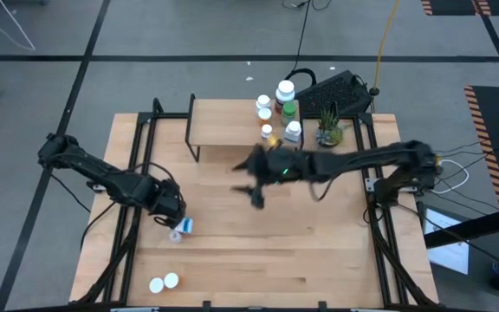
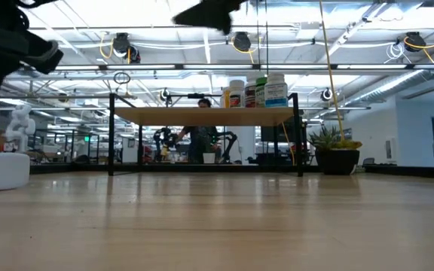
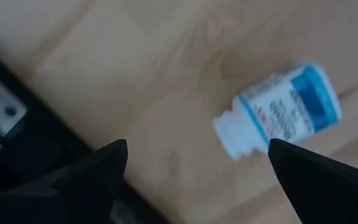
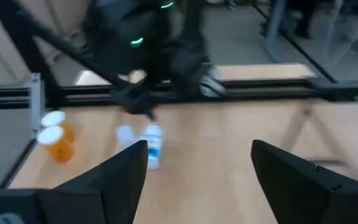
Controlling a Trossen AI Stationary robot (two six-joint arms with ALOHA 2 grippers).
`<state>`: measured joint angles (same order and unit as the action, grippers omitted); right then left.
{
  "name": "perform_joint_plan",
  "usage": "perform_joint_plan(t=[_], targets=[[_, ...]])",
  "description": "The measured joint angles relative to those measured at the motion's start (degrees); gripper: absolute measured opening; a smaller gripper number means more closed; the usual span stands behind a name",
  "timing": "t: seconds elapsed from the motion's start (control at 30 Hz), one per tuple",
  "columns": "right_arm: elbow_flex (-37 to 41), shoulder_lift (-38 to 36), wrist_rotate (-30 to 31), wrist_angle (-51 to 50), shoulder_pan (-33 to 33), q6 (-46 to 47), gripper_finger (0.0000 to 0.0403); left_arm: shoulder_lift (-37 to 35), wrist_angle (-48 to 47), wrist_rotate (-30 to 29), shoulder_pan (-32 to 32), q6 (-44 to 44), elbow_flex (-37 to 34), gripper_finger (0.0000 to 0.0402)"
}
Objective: Pick and place medicine bottles onto shelf by color
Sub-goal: Put the white medicine bottle on the shelf
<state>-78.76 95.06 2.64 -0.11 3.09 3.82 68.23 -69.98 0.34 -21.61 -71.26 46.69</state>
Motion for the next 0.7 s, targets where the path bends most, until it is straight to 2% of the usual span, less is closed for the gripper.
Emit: perform_joint_plan(t=[0.23, 0.37, 0.53, 0.7], targets=[[0.0, 16.7, -0.3, 21.8, 5.2, -0.7, 0.032, 0.0, -5.8, 4.8, -2.3, -2.9, 4.8, 0.0392], [-0.8, 26.9, -3.0, 34.5, 6.7, -4.8, 0.0349, 0.0, -6.7, 5.1, -5.2, -4.2, 6.2, 0.0392], [-8.0, 37.9, -2.9, 35.8, 7.3, -5.6, 0.0368, 0.0, -6.4, 4.2, -7.1, -5.5, 6.0, 0.0392], [-17.2, 46.6, -2.8, 35.4, 7.3, -5.3, 0.0382, 0.0, -6.3, 4.3, -8.0, -7.4, 2.6, 0.0392]])
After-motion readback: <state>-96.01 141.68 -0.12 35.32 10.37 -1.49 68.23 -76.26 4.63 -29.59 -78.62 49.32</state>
